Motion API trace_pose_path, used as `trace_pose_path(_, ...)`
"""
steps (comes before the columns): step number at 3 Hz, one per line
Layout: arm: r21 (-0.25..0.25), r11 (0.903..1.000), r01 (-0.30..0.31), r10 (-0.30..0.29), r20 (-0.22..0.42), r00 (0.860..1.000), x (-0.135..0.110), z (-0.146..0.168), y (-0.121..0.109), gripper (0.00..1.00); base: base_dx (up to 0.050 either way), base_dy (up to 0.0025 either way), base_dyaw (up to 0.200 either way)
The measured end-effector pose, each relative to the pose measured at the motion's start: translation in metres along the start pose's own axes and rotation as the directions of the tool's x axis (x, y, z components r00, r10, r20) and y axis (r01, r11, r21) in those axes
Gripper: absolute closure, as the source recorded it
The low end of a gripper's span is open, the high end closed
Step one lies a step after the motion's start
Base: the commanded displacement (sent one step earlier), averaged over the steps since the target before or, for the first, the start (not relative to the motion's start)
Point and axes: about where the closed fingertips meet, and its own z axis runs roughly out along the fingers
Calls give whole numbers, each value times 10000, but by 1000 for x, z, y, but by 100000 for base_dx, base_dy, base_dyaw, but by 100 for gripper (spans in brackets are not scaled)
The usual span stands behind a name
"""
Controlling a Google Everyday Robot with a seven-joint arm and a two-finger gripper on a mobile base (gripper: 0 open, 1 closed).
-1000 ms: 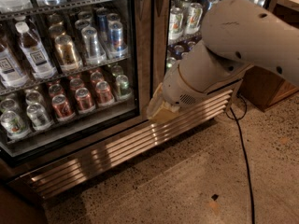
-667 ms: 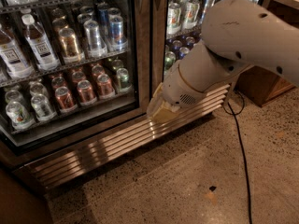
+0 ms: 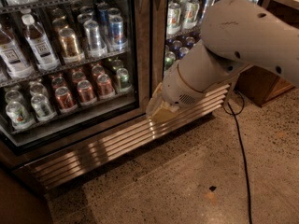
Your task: Close left fridge door
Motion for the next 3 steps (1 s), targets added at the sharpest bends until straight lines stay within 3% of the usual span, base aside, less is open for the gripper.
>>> trace_pose_path(1,0,10000,0,0,0,10000,0,0,0,50,0,0,0)
trace_pose_path(3,0,10000,1,-1,0,10000,0,0,0,4,0,0,0)
